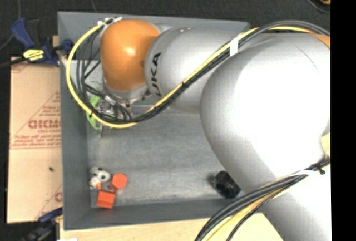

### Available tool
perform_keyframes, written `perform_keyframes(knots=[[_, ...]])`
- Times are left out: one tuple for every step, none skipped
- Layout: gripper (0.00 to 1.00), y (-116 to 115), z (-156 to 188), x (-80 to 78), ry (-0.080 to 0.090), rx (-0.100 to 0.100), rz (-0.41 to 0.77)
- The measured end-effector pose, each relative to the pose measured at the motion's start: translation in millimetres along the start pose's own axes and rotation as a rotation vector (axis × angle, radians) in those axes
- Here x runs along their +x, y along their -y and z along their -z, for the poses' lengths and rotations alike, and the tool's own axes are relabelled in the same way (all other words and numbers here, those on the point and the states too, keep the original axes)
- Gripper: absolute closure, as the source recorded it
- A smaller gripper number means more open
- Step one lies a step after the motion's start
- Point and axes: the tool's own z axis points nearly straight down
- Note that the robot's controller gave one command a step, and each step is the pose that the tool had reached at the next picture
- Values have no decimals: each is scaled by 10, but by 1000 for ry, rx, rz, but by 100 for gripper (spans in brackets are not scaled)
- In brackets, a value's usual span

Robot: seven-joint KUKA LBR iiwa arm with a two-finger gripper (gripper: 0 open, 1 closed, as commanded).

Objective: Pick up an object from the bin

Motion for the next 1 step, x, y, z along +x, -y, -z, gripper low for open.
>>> perform_keyframes(knots=[[100, -1, 87, -5, 2, -1, 0]])
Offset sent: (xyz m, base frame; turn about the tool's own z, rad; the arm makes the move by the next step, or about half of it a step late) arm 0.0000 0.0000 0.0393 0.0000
